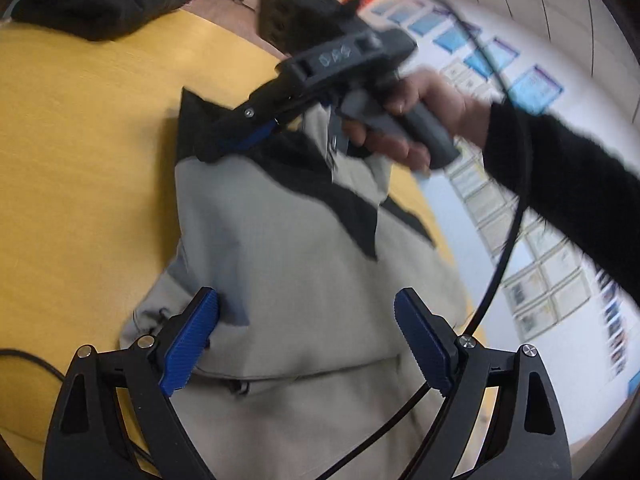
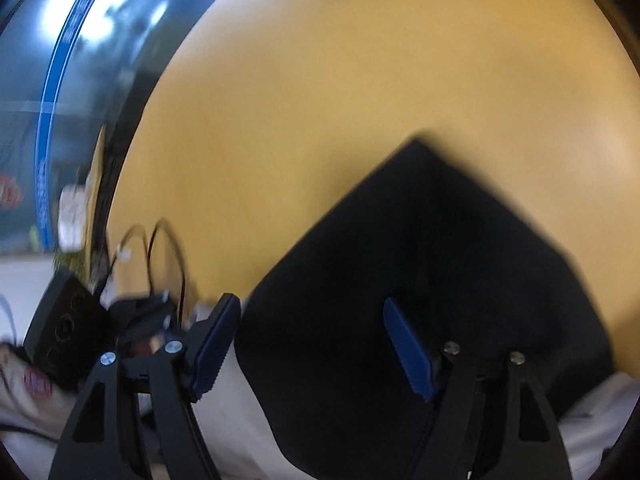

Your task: Fold clothes

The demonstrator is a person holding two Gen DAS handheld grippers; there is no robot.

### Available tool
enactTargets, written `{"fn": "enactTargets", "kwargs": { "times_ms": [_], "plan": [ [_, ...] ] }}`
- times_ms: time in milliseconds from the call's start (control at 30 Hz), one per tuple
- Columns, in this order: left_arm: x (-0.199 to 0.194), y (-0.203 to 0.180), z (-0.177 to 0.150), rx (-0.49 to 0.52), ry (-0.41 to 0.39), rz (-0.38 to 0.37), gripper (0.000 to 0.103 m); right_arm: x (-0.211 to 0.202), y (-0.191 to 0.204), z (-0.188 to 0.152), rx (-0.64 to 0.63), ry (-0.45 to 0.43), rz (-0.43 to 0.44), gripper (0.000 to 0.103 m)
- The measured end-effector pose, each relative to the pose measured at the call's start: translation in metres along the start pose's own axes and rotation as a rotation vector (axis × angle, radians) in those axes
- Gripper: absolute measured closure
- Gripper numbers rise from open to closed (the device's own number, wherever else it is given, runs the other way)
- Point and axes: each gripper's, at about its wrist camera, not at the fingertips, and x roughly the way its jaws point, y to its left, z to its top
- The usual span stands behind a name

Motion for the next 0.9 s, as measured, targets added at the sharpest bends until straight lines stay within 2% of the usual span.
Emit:
{"fn": "enactTargets", "kwargs": {
  "times_ms": [67, 133, 200, 300, 400, 500, 567, 600, 667, 733, 800, 900],
  "plan": [
    [0.006, -0.004, -0.005, 0.027, 0.012, 0.045, 0.012, -0.003, 0.008, 0.000, -0.053, -0.003, 0.068, 0.044],
    [0.012, -0.005, -0.007, 0.041, 0.015, 0.081, 0.012, -0.007, 0.006, 0.006, -0.070, -0.046, 0.102, 0.077],
    [0.016, -0.005, -0.006, 0.037, 0.006, 0.113, 0.012, -0.013, 0.006, 0.007, -0.083, -0.125, 0.077, 0.091],
    [0.020, -0.005, -0.002, 0.022, -0.004, 0.158, 0.012, -0.019, 0.002, 0.008, -0.088, -0.239, 0.026, 0.097],
    [0.011, -0.008, 0.000, -0.004, -0.036, 0.162, 0.014, -0.020, -0.012, 0.013, -0.037, -0.287, -0.023, 0.097],
    [-0.026, -0.015, -0.010, 0.013, -0.136, 0.135, 0.013, -0.022, -0.025, 0.017, 0.012, -0.333, -0.075, 0.096],
    [-0.051, -0.020, -0.017, 0.024, -0.204, 0.116, 0.009, -0.034, -0.026, 0.013, 0.027, -0.369, -0.113, 0.087],
    [-0.056, -0.016, -0.021, 0.021, -0.204, 0.121, 0.006, -0.041, -0.026, 0.011, 0.033, -0.390, -0.131, 0.083],
    [-0.060, -0.006, -0.027, 0.008, -0.185, 0.131, 0.006, -0.058, -0.018, 0.003, 0.026, -0.436, -0.122, 0.069],
    [-0.053, 0.001, -0.029, 0.001, -0.150, 0.135, 0.006, -0.066, 0.001, -0.011, -0.013, -0.461, -0.091, 0.041],
    [-0.044, 0.002, -0.028, 0.013, -0.130, 0.114, 0.006, -0.056, 0.019, -0.026, -0.074, -0.429, -0.095, 0.036],
    [-0.025, -0.002, -0.025, 0.034, -0.096, 0.079, 0.006, -0.026, 0.029, -0.047, -0.147, -0.323, -0.205, 0.036]
  ]
}}
